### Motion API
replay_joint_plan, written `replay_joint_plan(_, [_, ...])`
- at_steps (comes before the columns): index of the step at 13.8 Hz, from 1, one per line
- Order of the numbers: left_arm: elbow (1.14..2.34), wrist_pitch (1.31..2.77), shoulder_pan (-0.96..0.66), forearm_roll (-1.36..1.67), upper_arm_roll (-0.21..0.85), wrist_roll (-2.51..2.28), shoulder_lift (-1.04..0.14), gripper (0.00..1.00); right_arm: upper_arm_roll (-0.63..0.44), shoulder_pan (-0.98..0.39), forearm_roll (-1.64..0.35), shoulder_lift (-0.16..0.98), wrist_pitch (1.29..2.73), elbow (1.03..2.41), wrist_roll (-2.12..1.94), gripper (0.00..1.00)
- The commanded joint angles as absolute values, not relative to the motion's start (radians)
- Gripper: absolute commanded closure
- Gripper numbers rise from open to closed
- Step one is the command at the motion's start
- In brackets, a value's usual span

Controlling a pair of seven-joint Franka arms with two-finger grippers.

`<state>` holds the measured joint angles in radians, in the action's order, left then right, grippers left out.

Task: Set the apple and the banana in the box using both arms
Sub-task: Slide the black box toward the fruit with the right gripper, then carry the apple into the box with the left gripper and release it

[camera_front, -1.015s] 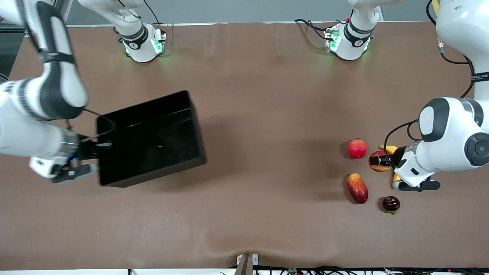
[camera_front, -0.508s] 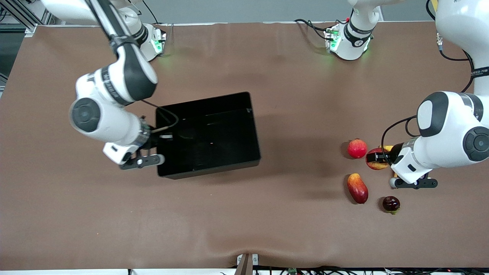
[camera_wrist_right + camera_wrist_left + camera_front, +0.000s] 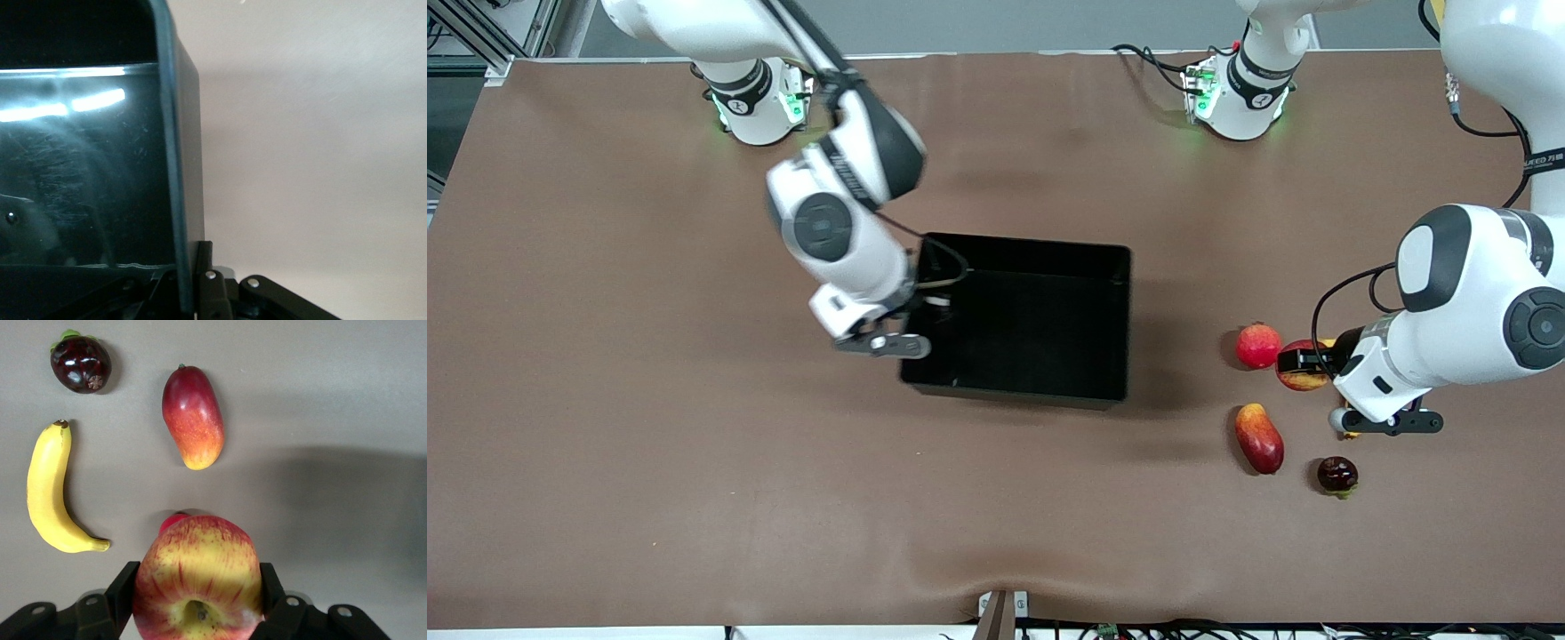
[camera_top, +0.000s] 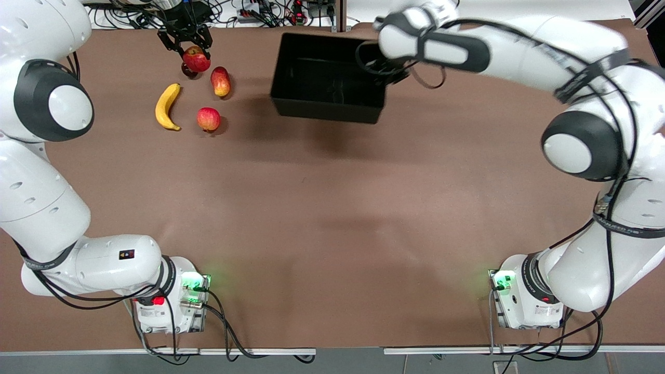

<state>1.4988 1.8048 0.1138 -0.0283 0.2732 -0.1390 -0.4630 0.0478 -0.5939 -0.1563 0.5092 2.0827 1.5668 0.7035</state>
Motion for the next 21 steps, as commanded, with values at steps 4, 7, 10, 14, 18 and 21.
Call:
replay_joint_plan(4, [1.462, 1.770, 0.087, -0.023, 0.273, -0.176, -0.442, 1.00, 0.040, -0.672, -0.170, 0.656, 2.129, 1.480, 0.798, 1.00])
replay_joint_plan(7, [1.460, 1.750, 0.060, -0.021, 0.276, -0.245, -0.439, 1.00, 0.038, -0.727, -0.163, 0.712, 2.210, 1.459, 0.876, 1.00])
replay_joint_plan(10, [1.462, 1.747, -0.004, -0.021, 0.276, -0.352, -0.440, 1.00, 0.038, -0.750, -0.161, 0.741, 2.253, 1.457, 0.888, 1.00])
replay_joint_plan(14, [1.488, 1.747, -0.057, -0.021, 0.287, -0.480, -0.442, 1.00, 0.037, -0.765, -0.161, 0.767, 2.301, 1.457, 0.897, 0.90])
replay_joint_plan(18, [1.564, 1.798, -0.103, -0.011, 0.287, -0.549, -0.453, 1.00, 0.035, -0.772, -0.147, 0.767, 2.303, 1.457, 0.897, 0.00])
replay_joint_plan(21, [1.656, 1.879, -0.123, -0.011, 0.288, -0.584, -0.448, 1.00, 0.034, -0.772, -0.140, 0.765, 2.303, 1.457, 0.897, 0.00])
